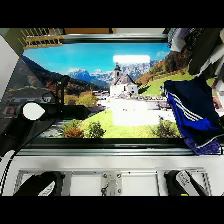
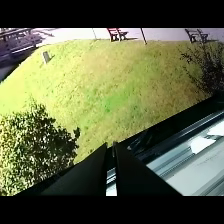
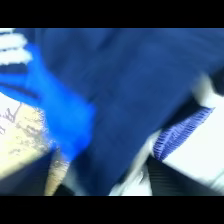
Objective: Fold the clothes and pants, and hang the long-sleeved shirts on hangers.
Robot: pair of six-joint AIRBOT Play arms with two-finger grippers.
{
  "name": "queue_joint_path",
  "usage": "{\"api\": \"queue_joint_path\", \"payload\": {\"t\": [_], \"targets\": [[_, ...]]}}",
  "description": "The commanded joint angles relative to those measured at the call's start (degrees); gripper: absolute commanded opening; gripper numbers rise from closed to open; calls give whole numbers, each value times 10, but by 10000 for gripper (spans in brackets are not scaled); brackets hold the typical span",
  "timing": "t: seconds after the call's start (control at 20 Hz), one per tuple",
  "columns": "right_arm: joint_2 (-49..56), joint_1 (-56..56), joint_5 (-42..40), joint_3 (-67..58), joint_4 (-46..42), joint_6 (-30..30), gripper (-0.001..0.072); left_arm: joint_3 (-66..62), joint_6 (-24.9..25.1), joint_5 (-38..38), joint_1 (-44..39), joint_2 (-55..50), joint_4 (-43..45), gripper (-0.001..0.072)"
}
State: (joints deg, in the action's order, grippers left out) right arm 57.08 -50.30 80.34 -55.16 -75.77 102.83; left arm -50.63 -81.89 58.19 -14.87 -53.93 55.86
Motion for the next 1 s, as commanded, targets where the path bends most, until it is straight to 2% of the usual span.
{"api": "queue_joint_path", "payload": {"t": [0.0, 0.05, 0.15, 0.3, 0.35, 0.45, 0.65, 0.7, 0.8, 0.85, 0.95], "targets": [[-4, -9, 10, -12, -14, -76, 661, -1, 0, 14, 0, 0, 0, 43], [-6, -14, 7, -37, -21, -109, 660, -1, 0, 16, 0, 0, 0, 43], [-17, -16, -19, -92, -12, -116, 660, -1, 0, 14, 0, 0, 0, 43], [-60, 23, -69, -128, 110, -178, 660, -1, 0, 11, 0, 0, 0, 43], [-74, 52, -70, -126, 151, -205, 660, -1, 0, 7, 0, 0, 0, 44], [-96, 132, -70, -116, 181, -241, 660, -1, 0, 3, 0, 0, 0, 43], [-105, 303, -70, -87, 179, -251, 652, -1, 0, -16, 0, 0, 0, 44], [-105, 335, -70, -84, 179, -251, 519, -1, 0, -16, 0, 0, 0, 44], [-104, 375, -71, -84, 179, -251, 91, -1, 0, -17, 0, 0, 0, 44], [-104, 386, -70, -84, 179, -251, 19, -1, 0, -17, 0, 0, 0, 44], [-105, 391, -60, -84, 182, -250, 20, -1, 0, -16, 0, 0, 0, 44]]}}
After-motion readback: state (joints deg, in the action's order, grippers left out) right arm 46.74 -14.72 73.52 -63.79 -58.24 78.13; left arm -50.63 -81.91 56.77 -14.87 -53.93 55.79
